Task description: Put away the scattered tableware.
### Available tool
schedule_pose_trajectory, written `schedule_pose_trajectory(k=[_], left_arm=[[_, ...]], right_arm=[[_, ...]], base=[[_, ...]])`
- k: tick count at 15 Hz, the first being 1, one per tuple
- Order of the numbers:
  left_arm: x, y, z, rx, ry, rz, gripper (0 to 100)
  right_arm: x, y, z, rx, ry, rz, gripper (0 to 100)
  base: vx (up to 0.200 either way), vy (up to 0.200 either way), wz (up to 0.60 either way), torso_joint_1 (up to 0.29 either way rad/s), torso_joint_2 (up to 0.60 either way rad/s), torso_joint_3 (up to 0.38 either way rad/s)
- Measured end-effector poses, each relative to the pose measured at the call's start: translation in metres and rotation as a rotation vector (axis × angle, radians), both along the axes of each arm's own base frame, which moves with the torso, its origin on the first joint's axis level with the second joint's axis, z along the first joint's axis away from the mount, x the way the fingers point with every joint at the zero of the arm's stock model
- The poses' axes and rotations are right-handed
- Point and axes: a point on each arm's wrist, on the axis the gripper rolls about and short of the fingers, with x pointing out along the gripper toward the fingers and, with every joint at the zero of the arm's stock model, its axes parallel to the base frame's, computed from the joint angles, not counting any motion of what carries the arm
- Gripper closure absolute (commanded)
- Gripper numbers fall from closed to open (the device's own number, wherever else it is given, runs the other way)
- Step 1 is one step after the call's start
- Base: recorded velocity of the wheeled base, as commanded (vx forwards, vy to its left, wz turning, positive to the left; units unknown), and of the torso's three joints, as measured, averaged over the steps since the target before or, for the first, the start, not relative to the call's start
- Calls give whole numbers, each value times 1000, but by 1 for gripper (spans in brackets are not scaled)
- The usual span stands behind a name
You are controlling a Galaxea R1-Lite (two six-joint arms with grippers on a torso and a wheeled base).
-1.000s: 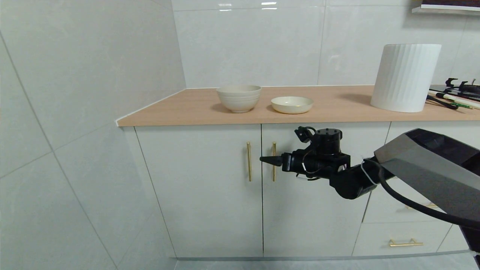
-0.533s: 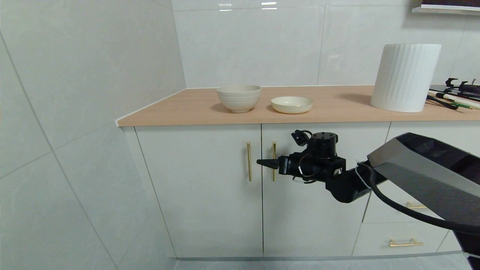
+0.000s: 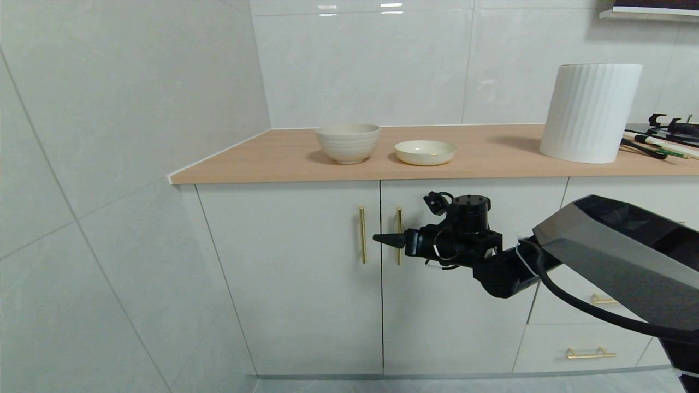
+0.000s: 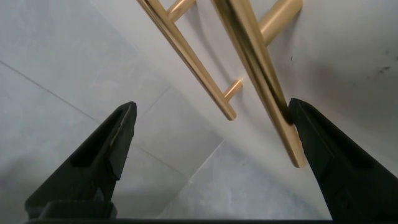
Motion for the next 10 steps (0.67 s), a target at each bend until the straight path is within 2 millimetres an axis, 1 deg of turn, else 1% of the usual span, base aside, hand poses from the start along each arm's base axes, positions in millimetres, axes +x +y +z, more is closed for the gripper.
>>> schedule_pose_trajectory(k=[5,10], left_arm=[[0,0,0,0,0,0,0],[0,0,0,0,0,0,0]], right_arm=[[-7,0,4,26,24,22,0],[-22,-2,9,34,53,119,0]], base=[[0,0,0,0,0,0],[0,0,0,0,0,0]])
